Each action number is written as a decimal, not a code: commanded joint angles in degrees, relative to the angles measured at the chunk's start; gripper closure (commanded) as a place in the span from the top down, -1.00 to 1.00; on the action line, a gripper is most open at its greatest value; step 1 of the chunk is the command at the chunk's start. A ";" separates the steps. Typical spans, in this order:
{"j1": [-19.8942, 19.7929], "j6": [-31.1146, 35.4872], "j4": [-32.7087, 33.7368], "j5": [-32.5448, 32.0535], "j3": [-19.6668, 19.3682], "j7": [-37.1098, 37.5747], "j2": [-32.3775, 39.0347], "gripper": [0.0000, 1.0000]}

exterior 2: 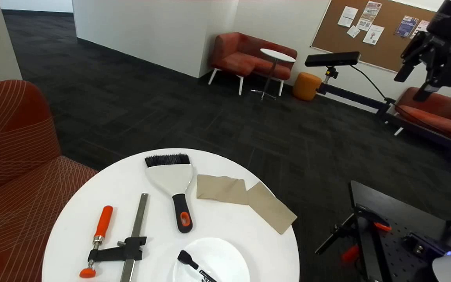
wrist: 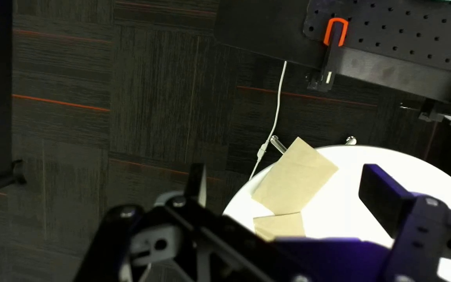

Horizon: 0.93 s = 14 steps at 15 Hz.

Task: Remove the object from the bowl and put it on the table

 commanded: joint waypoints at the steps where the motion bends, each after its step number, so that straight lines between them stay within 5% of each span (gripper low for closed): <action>1: 4.11 2.47 -0.56 3.38 1.36 1.94 0.98 1.00; 7: 11.16 11.24 -1.02 13.78 5.89 7.47 5.87 1.00; 14: 12.43 31.93 -3.55 16.58 13.35 18.44 16.98 1.00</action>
